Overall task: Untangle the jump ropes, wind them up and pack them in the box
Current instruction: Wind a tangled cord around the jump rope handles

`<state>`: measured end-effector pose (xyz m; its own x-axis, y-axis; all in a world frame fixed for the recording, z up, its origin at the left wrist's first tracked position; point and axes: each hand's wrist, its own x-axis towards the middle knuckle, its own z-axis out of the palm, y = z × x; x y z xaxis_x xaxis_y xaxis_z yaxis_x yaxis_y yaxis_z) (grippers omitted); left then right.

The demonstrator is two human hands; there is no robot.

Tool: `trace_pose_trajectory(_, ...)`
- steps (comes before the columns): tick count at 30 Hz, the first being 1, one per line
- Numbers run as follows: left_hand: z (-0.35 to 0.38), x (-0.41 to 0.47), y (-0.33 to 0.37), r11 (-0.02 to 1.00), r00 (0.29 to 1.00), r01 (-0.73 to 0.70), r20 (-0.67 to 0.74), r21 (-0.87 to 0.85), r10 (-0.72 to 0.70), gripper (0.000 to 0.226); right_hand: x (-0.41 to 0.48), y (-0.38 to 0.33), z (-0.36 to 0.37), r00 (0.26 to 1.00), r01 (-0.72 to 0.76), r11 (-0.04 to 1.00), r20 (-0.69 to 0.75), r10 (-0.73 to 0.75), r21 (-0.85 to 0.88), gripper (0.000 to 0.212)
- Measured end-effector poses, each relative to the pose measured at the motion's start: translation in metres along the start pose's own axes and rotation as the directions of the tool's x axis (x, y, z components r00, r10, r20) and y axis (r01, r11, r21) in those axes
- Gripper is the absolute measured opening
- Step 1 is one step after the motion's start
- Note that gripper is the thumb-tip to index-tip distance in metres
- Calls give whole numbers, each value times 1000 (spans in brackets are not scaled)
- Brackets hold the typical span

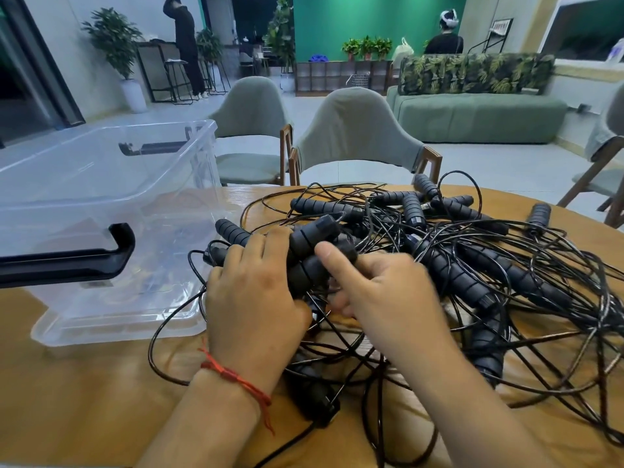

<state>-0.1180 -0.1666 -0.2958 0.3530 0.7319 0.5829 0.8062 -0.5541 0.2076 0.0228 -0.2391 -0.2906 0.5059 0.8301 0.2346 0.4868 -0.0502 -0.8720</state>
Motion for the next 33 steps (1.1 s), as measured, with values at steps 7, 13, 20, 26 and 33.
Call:
trace_pose_trajectory(7,-8,2,-6,963,962,-253,83,-93,261,72,13,11,-25,860,495,843,-18,-510,-213,24)
trace_pose_trajectory(13,-18,0,-9,873,977,-53,154,-485,145,60,11,13,-29,899,417,907,116,-422,65,43)
trace_pose_trajectory(20,-22,4,0,445,928,323,372,-835,25,46,19,10,-36,919,388,916,39,-393,101,42)
trace_pose_trajectory(26,-24,5,2,-86,915,396,401,-914,-49,59,24,13,-44,908,401,915,109,-404,42,38)
trace_pose_trajectory(33,-43,15,-3,-460,899,329,423,-825,-115,62,24,13,-41,893,443,896,112,-436,-39,40)
